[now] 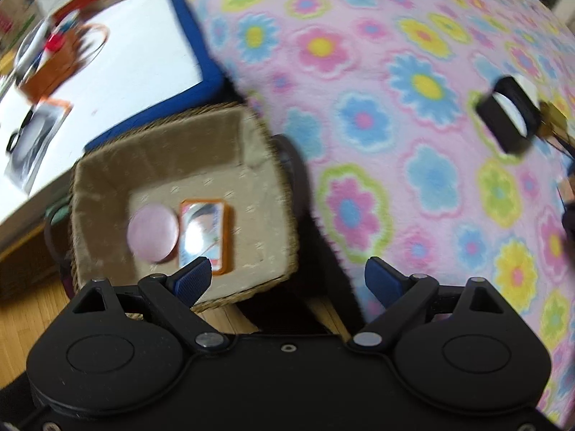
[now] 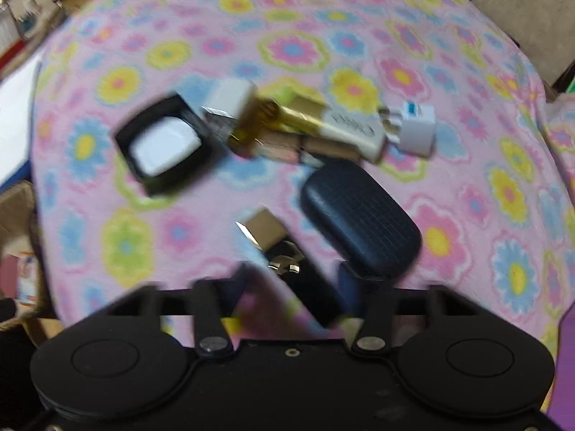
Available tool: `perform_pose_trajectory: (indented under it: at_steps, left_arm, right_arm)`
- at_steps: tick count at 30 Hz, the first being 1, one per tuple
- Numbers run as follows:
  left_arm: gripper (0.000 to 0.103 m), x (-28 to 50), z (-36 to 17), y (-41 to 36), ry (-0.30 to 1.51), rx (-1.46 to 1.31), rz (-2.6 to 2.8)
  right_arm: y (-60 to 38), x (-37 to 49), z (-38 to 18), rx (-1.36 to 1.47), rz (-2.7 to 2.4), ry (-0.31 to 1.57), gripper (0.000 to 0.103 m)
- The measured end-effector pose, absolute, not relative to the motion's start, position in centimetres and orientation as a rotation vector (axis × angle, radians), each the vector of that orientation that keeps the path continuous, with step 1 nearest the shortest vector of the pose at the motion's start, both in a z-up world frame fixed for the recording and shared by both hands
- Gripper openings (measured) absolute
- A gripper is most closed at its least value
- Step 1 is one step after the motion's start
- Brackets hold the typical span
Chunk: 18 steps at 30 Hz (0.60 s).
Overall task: Organize rigid objects
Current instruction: 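Grasp the black square compact with the left gripper while the right grasps the black-gold lipstick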
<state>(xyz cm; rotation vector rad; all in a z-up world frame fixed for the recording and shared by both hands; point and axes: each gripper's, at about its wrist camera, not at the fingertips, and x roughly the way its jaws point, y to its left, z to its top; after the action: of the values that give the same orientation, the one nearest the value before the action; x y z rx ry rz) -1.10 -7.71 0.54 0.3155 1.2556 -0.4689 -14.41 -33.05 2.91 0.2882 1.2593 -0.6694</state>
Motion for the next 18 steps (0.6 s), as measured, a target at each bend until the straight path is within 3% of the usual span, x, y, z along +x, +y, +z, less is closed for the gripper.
perform_pose_trajectory:
  at_steps: [2, 11, 18]
  left_arm:
    - [0.089, -1.6, 0.8, -9.4, 1.251, 0.339, -0.513]
    - [0.089, -2.5, 2.8, -18.2, 1.256, 0.341, -0.673]
    - [0.095, -0.8, 3.5, -24.1, 1.277, 0.280, -0.659]
  right_arm:
    - [-34.0, -15.0, 3.3, 0.325, -0.645, 1.257, 0.026]
    - [-37.7, -18.0, 4.0, 0.342, -0.603, 1.316, 0.021]
    - [-39.5, -20.9, 4.3, 0.349, -0.630, 1.300, 0.024]
